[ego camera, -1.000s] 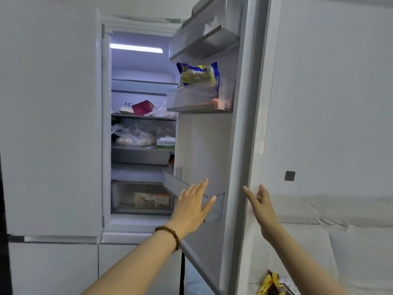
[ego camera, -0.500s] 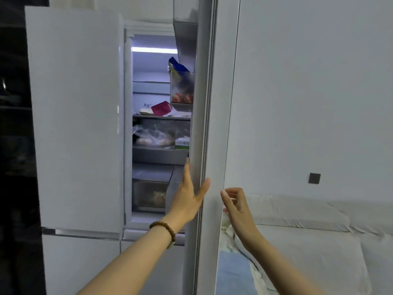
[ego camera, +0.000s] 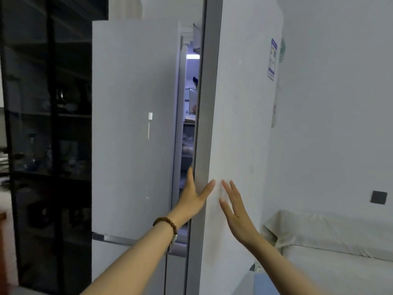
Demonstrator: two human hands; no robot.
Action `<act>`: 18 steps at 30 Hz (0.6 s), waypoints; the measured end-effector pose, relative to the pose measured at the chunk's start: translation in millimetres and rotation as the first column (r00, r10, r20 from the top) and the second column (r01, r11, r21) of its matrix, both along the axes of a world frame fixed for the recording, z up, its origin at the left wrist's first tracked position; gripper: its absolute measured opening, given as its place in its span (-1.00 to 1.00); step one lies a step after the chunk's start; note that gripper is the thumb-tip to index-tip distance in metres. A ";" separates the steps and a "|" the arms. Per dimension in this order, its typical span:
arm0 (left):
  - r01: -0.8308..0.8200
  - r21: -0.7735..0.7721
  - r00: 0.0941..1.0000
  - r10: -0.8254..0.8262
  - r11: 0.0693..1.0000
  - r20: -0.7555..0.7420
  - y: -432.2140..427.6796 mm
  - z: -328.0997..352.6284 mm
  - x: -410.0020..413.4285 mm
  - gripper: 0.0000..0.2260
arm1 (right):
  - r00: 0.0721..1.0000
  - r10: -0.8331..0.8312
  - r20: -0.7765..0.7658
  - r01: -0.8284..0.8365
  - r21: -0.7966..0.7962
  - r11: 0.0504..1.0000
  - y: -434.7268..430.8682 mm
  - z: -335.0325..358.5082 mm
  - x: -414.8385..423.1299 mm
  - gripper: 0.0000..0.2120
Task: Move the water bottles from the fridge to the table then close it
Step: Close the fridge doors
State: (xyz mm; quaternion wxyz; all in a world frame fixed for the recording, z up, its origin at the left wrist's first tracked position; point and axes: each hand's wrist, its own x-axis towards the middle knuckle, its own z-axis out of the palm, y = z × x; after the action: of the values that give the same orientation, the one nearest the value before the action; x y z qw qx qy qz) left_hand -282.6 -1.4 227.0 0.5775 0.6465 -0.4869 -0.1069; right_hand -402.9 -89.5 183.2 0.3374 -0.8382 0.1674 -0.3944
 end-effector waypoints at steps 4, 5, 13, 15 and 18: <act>-0.014 -0.075 0.999 0.011 0.997 -0.039 -7.5 -5.4 47.8 -0.30 | 0.992 -0.076 -0.097 0.062 -0.138 0.989 -18.8 -9.4 43.3 -0.47; -0.016 -0.081 0.999 0.014 0.997 -0.031 -10.1 -8.0 60.1 -0.29 | 0.989 -0.103 -0.110 0.080 -0.193 0.978 -25.8 -12.9 53.8 -0.46; -0.072 -0.141 0.954 0.109 0.987 0.280 -54.3 -28.7 145.6 -0.17 | 0.933 -0.351 -0.085 0.236 -0.593 0.770 -86.7 -41.7 137.6 -0.41; -0.075 -0.140 0.945 0.116 0.987 0.306 -68.9 -33.3 165.7 -0.16 | 0.929 -0.367 -0.037 0.262 -0.636 0.726 -103.4 -47.1 157.9 -0.43; -0.155 -0.145 0.910 0.198 0.977 0.365 -91.5 -36.4 196.4 -0.17 | 0.921 -0.389 -0.001 0.283 -0.684 0.672 -126.6 -51.3 185.3 -0.45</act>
State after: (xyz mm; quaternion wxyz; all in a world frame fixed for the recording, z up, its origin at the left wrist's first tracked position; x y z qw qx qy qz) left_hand -86.2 -92.9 190.7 0.5159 0.6627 -0.5337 0.0998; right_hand -217.5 -216.1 131.9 -0.0797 -0.8836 0.1896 -0.4206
